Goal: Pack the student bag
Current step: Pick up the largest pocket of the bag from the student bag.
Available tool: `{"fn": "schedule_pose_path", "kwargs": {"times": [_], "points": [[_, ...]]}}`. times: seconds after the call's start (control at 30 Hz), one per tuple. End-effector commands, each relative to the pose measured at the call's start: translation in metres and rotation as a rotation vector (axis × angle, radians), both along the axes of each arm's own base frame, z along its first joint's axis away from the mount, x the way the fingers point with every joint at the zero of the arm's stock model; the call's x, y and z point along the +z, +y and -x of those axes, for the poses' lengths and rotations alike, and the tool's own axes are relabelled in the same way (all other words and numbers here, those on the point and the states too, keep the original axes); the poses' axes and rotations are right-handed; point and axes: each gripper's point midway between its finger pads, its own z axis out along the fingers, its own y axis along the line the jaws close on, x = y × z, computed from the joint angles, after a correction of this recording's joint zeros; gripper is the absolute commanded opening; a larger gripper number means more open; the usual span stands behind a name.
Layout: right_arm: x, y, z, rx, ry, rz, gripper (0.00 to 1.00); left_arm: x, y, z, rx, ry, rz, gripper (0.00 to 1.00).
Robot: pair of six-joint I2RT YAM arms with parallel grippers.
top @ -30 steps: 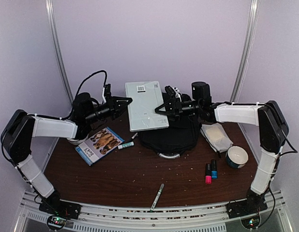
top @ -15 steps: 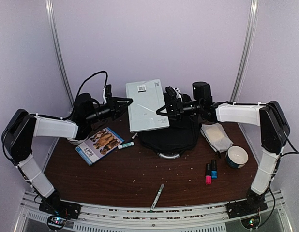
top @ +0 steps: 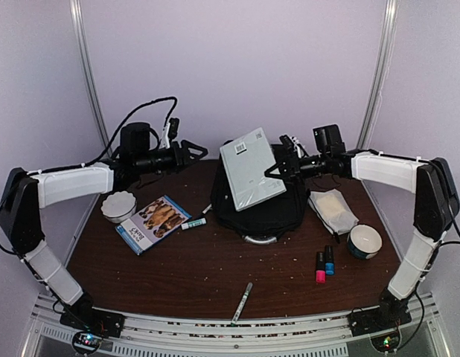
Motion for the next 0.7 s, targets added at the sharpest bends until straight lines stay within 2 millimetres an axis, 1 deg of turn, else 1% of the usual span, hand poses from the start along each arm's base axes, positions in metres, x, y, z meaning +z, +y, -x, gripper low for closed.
{"fn": "schedule_pose_path", "kwargs": {"times": [0.0,0.07,0.1,0.13,0.2,0.3,0.37,0.43,0.5,0.57,0.63,0.67], "points": [[0.052,-0.048,-0.004,-0.082,-0.286,0.1,0.0,0.008,-0.002,0.007,-0.026,-0.187,-0.288,0.55],[0.057,-0.07,-0.005,-0.125,-0.319,0.128,0.0,0.007,-0.016,0.016,-0.107,-0.27,-0.405,0.5],[0.058,-0.084,-0.007,-0.15,-0.329,0.146,0.0,0.001,-0.023,0.021,-0.149,-0.304,-0.48,0.5],[0.057,-0.101,-0.009,-0.183,-0.324,0.169,0.0,-0.006,-0.023,0.023,-0.163,-0.324,-0.576,0.49],[0.053,-0.127,-0.008,-0.219,-0.317,0.205,0.0,-0.014,-0.03,0.028,-0.212,-0.409,-0.721,0.49],[0.052,-0.164,-0.005,-0.289,-0.297,0.225,0.0,-0.029,-0.049,0.046,-0.35,-0.533,-0.869,0.49],[0.052,-0.183,-0.002,-0.336,-0.297,0.23,0.0,-0.042,-0.064,0.061,-0.448,-0.574,-0.925,0.5],[0.054,-0.199,0.002,-0.375,-0.307,0.236,0.0,-0.057,-0.078,0.074,-0.535,-0.601,-0.976,0.52],[0.056,-0.208,0.008,-0.403,-0.324,0.245,0.0,-0.067,-0.09,0.084,-0.606,-0.623,-1.018,0.52],[0.056,-0.212,0.014,-0.418,-0.341,0.25,0.0,-0.083,-0.099,0.09,-0.664,-0.625,-1.066,0.52],[0.053,-0.212,0.019,-0.425,-0.352,0.248,0.0,-0.097,-0.103,0.09,-0.7,-0.611,-1.103,0.52],[0.052,-0.212,0.021,-0.43,-0.355,0.246,0.0,-0.108,-0.105,0.089,-0.72,-0.594,-1.123,0.52]]}}
